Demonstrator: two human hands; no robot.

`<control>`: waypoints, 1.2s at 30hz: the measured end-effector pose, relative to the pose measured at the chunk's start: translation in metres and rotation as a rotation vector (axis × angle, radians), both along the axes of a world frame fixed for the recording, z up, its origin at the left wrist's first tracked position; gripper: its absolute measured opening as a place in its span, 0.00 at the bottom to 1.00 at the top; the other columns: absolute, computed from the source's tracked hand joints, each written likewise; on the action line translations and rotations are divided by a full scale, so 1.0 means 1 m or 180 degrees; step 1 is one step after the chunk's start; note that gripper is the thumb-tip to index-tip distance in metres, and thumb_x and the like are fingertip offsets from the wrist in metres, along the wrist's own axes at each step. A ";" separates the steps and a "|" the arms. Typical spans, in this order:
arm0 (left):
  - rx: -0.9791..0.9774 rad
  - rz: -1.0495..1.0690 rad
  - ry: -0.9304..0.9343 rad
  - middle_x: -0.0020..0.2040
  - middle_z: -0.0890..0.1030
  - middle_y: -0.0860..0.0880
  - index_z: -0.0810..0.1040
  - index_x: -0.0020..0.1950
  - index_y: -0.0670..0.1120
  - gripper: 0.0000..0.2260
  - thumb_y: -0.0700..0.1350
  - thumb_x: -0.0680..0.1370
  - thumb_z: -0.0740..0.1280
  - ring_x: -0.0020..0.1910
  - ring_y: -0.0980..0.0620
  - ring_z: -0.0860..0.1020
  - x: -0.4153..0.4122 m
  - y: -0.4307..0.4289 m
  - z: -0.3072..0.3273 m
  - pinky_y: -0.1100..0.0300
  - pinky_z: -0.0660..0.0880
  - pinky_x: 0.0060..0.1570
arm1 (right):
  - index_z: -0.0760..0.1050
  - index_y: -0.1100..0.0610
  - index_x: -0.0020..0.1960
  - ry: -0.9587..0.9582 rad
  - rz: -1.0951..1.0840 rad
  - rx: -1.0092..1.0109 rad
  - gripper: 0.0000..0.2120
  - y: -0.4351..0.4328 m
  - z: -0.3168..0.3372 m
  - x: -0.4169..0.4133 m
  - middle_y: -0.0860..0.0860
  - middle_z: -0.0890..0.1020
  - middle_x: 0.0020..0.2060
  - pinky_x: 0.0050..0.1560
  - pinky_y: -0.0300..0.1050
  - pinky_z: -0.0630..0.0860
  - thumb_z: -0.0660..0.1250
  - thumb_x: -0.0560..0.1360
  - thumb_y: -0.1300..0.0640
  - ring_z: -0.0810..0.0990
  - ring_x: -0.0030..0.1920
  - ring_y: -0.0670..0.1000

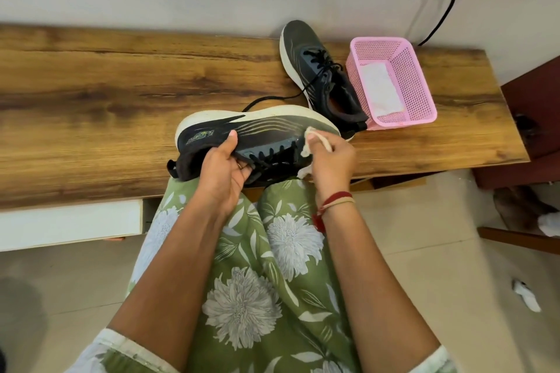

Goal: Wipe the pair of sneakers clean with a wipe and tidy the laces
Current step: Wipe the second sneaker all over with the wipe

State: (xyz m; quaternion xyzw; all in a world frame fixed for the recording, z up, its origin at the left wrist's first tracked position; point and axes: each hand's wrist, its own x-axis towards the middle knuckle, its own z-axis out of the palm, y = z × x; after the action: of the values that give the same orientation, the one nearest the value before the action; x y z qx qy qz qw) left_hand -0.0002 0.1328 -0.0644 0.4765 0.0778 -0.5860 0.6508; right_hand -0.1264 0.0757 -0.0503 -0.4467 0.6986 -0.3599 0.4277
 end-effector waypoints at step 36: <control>0.0030 -0.0058 -0.0087 0.51 0.82 0.41 0.75 0.57 0.37 0.11 0.42 0.81 0.59 0.51 0.47 0.81 -0.002 0.000 0.001 0.59 0.80 0.47 | 0.81 0.51 0.50 0.2668 0.2247 -0.1551 0.12 0.008 -0.009 0.014 0.50 0.80 0.44 0.44 0.50 0.66 0.67 0.71 0.63 0.75 0.45 0.56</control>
State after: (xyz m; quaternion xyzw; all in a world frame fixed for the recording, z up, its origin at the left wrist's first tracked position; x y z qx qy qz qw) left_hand -0.0023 0.1331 -0.0630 0.4882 0.0673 -0.5850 0.6441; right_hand -0.1123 0.0832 -0.0596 -0.8408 0.5145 -0.1390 0.0948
